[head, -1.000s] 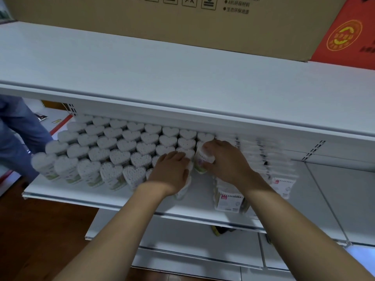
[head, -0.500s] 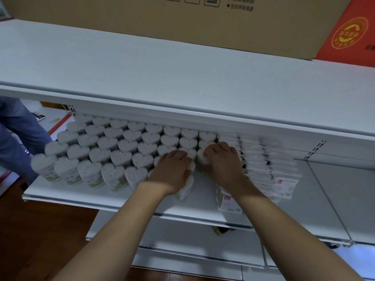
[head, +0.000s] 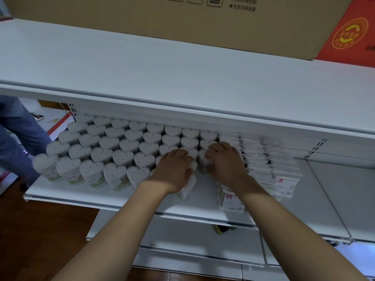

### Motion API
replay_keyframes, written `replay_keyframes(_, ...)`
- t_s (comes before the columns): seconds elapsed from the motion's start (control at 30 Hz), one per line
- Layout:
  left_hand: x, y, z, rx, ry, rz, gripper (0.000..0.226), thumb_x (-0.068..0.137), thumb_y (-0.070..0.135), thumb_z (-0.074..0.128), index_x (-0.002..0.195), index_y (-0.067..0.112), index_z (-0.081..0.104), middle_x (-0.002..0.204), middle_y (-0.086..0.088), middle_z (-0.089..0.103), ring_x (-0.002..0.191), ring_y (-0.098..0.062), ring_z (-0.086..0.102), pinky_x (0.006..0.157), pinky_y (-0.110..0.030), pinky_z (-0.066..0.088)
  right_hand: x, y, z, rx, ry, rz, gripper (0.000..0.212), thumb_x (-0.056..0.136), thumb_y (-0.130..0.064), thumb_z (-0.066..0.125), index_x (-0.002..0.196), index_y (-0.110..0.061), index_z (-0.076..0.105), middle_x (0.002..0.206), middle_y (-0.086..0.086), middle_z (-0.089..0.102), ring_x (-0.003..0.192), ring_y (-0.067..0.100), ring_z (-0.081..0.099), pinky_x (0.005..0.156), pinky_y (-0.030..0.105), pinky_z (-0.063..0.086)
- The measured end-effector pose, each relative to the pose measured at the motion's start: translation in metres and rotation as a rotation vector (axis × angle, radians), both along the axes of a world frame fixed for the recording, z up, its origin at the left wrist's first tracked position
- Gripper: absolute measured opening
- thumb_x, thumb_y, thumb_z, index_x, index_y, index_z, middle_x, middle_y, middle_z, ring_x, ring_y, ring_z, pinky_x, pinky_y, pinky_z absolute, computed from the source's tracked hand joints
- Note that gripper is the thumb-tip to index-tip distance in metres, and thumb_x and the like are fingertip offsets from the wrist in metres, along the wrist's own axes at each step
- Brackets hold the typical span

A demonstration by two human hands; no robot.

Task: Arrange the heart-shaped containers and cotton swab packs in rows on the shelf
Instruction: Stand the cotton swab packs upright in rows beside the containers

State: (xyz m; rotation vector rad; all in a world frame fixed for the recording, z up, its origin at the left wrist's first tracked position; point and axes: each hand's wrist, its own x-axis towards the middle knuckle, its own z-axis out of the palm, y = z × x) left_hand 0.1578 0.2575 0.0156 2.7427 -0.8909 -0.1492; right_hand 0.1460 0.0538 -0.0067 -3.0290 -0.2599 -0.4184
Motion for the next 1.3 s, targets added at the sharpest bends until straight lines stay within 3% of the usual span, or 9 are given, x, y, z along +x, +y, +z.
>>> replay_keyframes(0.17,0.002,-0.005,-0.003,-0.026,-0.036,0.0,0.047,0.105,0.034,0.04,0.149,0.017,0.041,0.159,-0.006,0.031,0.147,-0.025,0.024,0.117,-0.036,0.02,-0.003,-0.003,0.0,0.024,0.057,0.002,0.036,0.066,-0.018,0.08,0.101,-0.011,0.076,0.111,0.013,0.07,0.11,0.04,0.061,0.092,0.049,0.051)
replay_keyframes(0.27,0.003,-0.013,-0.003,-0.069,-0.054,0.013,0.047,0.104,0.033,0.043,0.147,0.015,0.045,0.155,-0.008,0.038,0.144,-0.028,0.031,0.117,-0.039,0.024,-0.011,-0.01,0.004,0.082,0.035,-0.023,0.041,0.08,-0.024,0.061,0.114,-0.005,0.071,0.121,0.02,0.067,0.118,0.043,0.058,0.101,0.056,0.047)
replay_keyframes(0.4,-0.005,-0.035,0.002,-0.161,-0.092,0.017,0.049,0.1,0.035,0.045,0.141,0.009,0.052,0.146,-0.013,0.048,0.137,-0.034,0.04,0.113,-0.044,0.031,-0.034,-0.035,0.012,0.113,-0.044,-0.11,0.042,0.086,-0.027,0.056,0.119,-0.005,0.069,0.12,0.02,0.067,0.119,0.044,0.058,0.104,0.055,0.046)
replay_keyframes(0.57,-0.028,-0.09,0.012,-0.178,-0.121,0.04,0.055,0.103,0.042,0.039,0.149,0.012,0.041,0.156,-0.012,0.038,0.145,-0.031,0.029,0.119,-0.044,0.02,-0.078,-0.083,0.014,0.137,-0.064,-0.232,0.047,0.089,-0.034,0.052,0.122,-0.005,0.068,0.123,0.021,0.066,0.122,0.045,0.057,0.101,0.059,0.046)
replay_keyframes(0.67,-0.05,-0.134,0.018,-0.148,-0.126,0.013,0.058,0.104,0.044,0.036,0.154,0.016,0.031,0.162,-0.008,0.026,0.15,-0.028,0.018,0.122,-0.042,0.013,-0.113,-0.117,0.016,0.136,-0.139,-0.288,0.045,0.086,-0.035,0.057,0.116,-0.005,0.071,0.119,0.021,0.068,0.119,0.046,0.058,0.099,0.057,0.048)
replay_keyframes(0.8,-0.093,-0.211,0.025,-0.171,-0.149,-0.034,0.06,0.103,0.047,0.035,0.154,0.015,0.032,0.162,-0.009,0.026,0.15,-0.029,0.017,0.123,-0.043,0.008,-0.165,-0.179,0.019,0.118,-0.248,-0.362,0.044,0.086,-0.038,0.053,0.107,-0.005,0.074,0.112,0.018,0.071,0.113,0.042,0.062,0.095,0.053,0.051)
replay_keyframes(0.93,-0.148,-0.296,0.024,-0.198,-0.195,-0.069,0.068,0.095,0.049,0.034,0.147,0.008,0.045,0.155,-0.016,0.039,0.146,-0.036,0.028,0.121,-0.049,0.015,-0.221,-0.258,0.022,0.065,-0.176,-0.456,0.045,0.081,-0.038,0.058,0.11,-0.007,0.073,0.115,0.017,0.07,0.119,0.042,0.058,0.097,0.05,0.048)
replay_keyframes(1.17,-0.213,-0.436,0.026,-0.138,-0.207,-0.145,0.062,0.101,0.048,0.039,0.153,0.014,0.036,0.159,-0.012,0.032,0.149,-0.032,0.021,0.123,-0.046,0.011,-0.292,-0.395,0.022,0.065,-0.136,-0.55,0.05,0.084,-0.041,0.054,0.116,-0.007,0.071,0.115,0.018,0.069,0.119,0.042,0.056,0.095,0.05,0.05)
replay_keyframes(1.3,-0.224,-0.504,0.024,-0.151,-0.21,-0.207,0.064,0.098,0.049,0.036,0.149,0.011,0.042,0.155,-0.014,0.039,0.146,-0.034,0.027,0.121,-0.049,0.016,-0.307,-0.46,0.021,0.09,-0.098,-0.639,0.048,0.086,-0.039,0.054,0.119,-0.006,0.069,0.116,0.017,0.068,0.12,0.042,0.054,0.094,0.049,0.048)
